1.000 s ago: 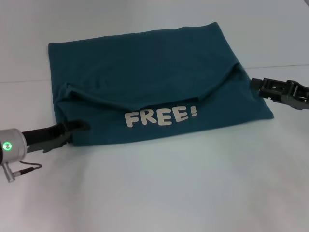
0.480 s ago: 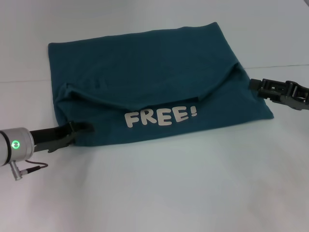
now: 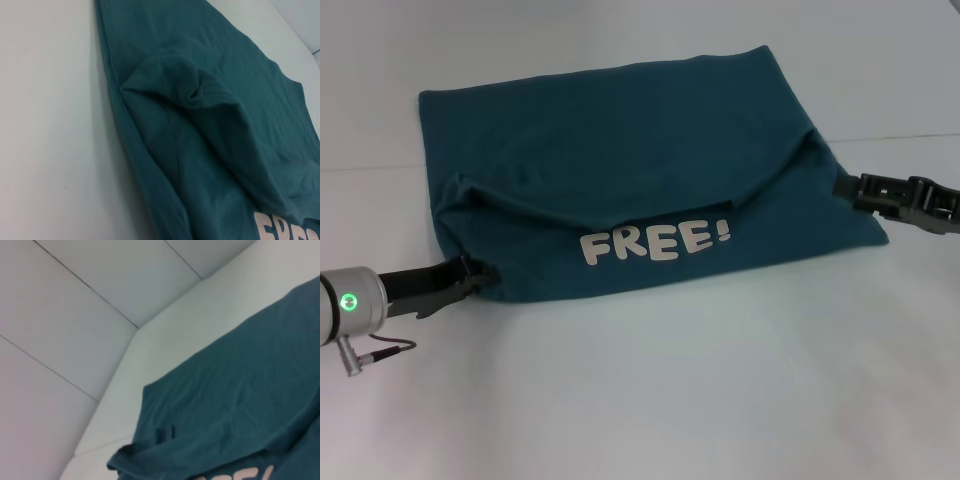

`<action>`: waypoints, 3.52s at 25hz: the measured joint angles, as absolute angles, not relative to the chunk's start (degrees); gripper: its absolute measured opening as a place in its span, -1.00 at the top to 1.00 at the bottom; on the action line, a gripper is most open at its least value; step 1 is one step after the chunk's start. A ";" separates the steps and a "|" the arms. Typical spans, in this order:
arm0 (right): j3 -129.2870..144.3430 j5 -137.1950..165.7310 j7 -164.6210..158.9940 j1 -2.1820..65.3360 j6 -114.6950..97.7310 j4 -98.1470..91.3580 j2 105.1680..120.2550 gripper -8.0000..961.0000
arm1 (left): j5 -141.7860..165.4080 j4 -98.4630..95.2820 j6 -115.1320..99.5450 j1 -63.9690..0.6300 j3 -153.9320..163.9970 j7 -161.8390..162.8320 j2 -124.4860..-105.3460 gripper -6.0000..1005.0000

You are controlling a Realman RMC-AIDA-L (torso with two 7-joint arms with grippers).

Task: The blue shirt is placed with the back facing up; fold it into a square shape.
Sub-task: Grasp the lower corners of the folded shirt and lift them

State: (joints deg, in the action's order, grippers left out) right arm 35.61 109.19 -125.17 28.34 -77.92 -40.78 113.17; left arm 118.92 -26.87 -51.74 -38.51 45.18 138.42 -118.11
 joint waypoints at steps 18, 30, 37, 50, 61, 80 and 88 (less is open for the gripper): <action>35.32 133.70 -138.18 37.18 -74.03 -42.32 106.29 -0.41 | 118.53 -29.16 -60.74 -38.41 44.56 137.81 -114.93 0.98; 39.45 142.94 -134.45 40.11 -61.37 -42.19 110.47 -0.41 | 118.29 -29.34 -61.62 -38.40 44.42 137.98 -114.87 0.97; 40.78 143.45 -135.10 41.09 -53.19 -35.47 111.49 -0.41 | 118.29 -29.80 -61.66 -38.32 44.38 137.99 -115.17 0.97; 44.59 143.53 -134.64 42.75 -44.16 -30.38 113.33 -0.37 | 118.30 -29.89 -61.70 -38.32 44.38 137.99 -115.49 0.96; 46.09 142.57 -135.16 42.99 -42.44 -30.25 113.58 -0.29 | 118.30 -29.71 -61.68 -38.18 44.39 137.99 -115.52 0.96; 45.69 142.00 -142.21 39.29 -63.10 -44.00 112.98 0.94 | 119.76 -31.82 -67.81 -36.91 44.97 138.78 -113.14 0.95; 42.42 142.16 -147.21 35.30 -86.98 -56.40 113.02 0.94 | 126.12 -37.37 -78.11 -34.70 44.92 141.24 -111.41 0.94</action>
State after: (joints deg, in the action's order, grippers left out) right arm 42.42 142.16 -147.22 35.30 -86.98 -56.40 113.02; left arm 126.12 -37.37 -78.11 -34.70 44.92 141.24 -111.41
